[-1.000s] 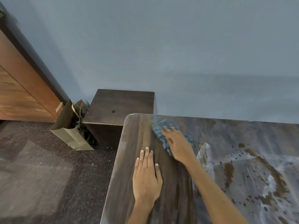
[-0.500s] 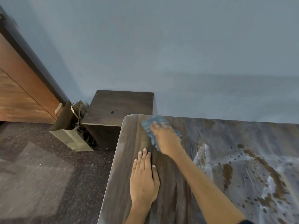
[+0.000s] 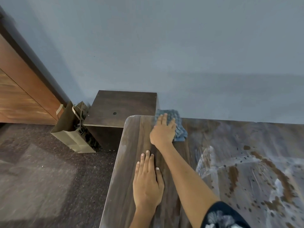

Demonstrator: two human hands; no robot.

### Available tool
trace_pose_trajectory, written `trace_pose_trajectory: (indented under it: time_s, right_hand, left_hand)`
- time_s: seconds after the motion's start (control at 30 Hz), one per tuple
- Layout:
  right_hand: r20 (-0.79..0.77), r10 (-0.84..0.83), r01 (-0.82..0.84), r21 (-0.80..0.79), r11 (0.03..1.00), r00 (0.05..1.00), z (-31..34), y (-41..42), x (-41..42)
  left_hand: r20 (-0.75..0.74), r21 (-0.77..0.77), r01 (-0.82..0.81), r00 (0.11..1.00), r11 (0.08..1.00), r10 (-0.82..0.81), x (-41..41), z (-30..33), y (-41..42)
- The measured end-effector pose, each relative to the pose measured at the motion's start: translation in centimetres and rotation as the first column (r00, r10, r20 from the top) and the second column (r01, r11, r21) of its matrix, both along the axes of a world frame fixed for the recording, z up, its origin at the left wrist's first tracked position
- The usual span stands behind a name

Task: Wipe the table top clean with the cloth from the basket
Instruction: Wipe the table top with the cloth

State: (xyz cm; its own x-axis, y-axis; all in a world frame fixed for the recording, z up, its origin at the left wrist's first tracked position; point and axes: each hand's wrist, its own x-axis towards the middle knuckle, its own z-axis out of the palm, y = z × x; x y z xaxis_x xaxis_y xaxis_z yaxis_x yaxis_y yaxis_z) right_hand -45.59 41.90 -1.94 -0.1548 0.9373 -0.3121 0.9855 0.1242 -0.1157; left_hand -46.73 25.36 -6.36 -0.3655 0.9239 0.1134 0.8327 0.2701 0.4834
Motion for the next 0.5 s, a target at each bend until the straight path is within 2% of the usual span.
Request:
trace_pose_trajectory:
  time_s: [0.07,0.13,0.23,0.3,0.4,0.5]
  right_hand:
    - [-0.086,0.208,-0.203,0.069,0.977,0.974,-0.2,0.3,0.0]
    - [-0.152,0.409,-0.396,0.107,0.912,0.9,-0.1,-0.1,0.6]
    - [-0.209,0.572,-0.551,0.154,0.821,0.793,-0.7,-2.5,3.0]
    - [-0.208,0.53,-0.492,0.208,0.845,0.822,-1.7,-3.9,5.9]
    - [-0.158,0.291,-0.249,0.241,0.938,0.944,-2.3,-3.5,9.5]
    - [-0.145,0.128,-0.091,0.24,0.967,0.981,-2.2,-0.7,9.6]
  left_hand:
    - [-0.004,0.013,-0.006,1.0,1.0,0.006,0.0,0.1,0.1]
    - [-0.011,0.013,-0.008,1.0,1.0,0.008,0.1,0.3,0.1]
    - [-0.013,0.004,0.007,1.0,1.0,-0.007,0.0,0.3,0.0]
    - [-0.016,0.006,-0.001,1.0,1.0,0.001,-0.1,0.1,0.0]
    - [-0.021,0.009,-0.014,1.0,1.0,0.014,0.0,0.3,0.1]
    - [-0.027,0.016,-0.017,0.999,1.0,0.017,0.1,0.3,0.0]
